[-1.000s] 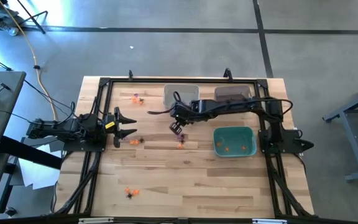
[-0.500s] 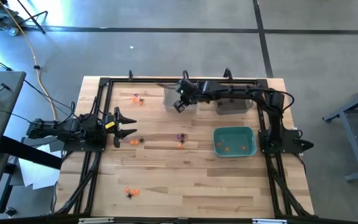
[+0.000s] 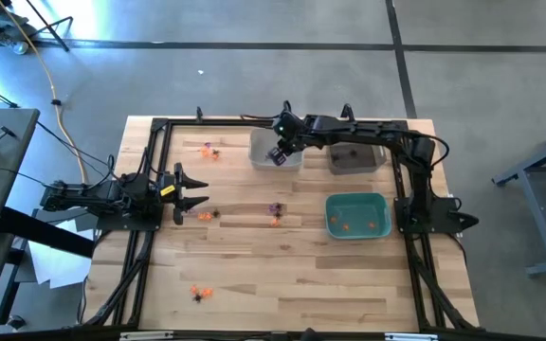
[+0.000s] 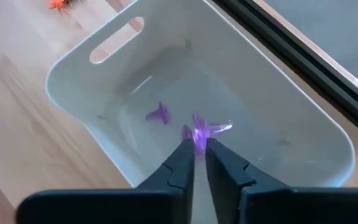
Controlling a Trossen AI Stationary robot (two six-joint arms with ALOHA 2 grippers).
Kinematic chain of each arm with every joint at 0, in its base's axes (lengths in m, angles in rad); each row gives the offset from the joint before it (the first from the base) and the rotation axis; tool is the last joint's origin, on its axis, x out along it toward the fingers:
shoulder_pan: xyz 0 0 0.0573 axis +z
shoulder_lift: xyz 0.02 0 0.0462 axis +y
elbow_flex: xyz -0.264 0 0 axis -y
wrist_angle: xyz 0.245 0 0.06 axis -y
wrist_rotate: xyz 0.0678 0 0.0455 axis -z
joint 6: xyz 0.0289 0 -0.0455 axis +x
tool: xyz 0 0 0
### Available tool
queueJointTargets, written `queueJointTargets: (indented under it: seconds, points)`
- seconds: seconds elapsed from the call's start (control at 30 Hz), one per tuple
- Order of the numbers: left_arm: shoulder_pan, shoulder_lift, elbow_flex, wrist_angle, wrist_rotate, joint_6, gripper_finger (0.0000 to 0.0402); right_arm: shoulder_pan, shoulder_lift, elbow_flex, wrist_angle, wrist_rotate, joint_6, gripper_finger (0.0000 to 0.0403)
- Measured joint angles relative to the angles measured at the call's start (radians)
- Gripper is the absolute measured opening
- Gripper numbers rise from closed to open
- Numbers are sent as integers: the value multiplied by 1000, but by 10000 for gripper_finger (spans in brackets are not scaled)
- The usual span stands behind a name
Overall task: Sort Halloween decoration
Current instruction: Put the purple witch hat toy into the white bin
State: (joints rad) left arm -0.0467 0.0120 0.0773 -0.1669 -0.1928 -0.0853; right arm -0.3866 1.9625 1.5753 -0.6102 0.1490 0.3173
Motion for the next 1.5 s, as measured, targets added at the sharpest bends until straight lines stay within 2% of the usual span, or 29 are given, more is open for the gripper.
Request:
queueJointTargets:
  seconds: [0.17,0.3,0.53,0.77,1.0,1.17,1.5]
  points:
    - [0,0,0,0,0,0,186,0,7,0,-11,4,-32,87]
    - [0,0,0,0,0,0,186,0,27,0,-16,6,-38,106]
    - [0,0,0,0,0,0,186,28,28,0,-67,-19,2,108]
    - [0,0,0,0,0,0,186,206,28,0,-140,-39,43,108]
    - [0,0,0,0,0,0,186,383,69,1,-120,84,102,108]
    - [0,0,0,0,0,0,186,405,118,1,-42,83,104,108]
    - [0,0,0,0,0,0,186,394,174,0,-39,26,147,108]
